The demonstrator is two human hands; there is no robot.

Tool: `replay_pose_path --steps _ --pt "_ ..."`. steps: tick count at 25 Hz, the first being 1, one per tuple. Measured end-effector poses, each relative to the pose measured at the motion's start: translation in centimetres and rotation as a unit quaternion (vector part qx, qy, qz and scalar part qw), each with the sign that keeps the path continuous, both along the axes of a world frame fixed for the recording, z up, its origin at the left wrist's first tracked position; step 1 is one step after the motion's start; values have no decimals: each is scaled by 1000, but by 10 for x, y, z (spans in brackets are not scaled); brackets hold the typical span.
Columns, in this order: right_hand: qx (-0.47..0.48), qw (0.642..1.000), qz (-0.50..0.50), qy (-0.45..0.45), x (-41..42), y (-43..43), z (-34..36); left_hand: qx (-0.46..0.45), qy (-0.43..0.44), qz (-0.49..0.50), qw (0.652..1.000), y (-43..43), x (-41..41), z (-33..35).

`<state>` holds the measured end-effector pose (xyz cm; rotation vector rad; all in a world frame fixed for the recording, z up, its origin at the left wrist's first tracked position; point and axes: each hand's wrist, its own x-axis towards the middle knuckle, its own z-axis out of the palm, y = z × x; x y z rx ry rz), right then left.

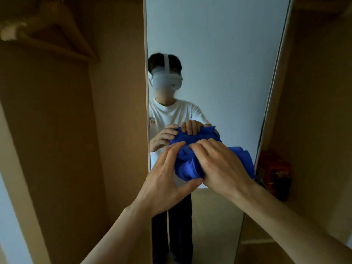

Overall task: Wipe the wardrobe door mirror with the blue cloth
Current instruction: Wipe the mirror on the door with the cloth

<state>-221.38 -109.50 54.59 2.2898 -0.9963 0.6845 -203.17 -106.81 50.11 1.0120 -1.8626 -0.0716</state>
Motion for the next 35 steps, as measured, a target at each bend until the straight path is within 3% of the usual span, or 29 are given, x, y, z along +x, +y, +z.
replay_pose_path --steps 11,15,21,27,35 --pt "-209 975 56 -56 -25 -30 120 -233 -20 97 967 -25 -15 130" --pt "-249 965 43 -72 -36 -45 157 -264 -4 94 960 -41 -15 171" --pt "-366 929 -5 -59 -24 -68 222 -312 -68 145 937 -65 -10 241" --pt "-412 908 -22 -71 -10 -78 284 -344 -103 220 907 -72 -10 301" --pt "-374 923 -15 -90 -11 -87 285 -328 -88 184 922 -81 -15 300"
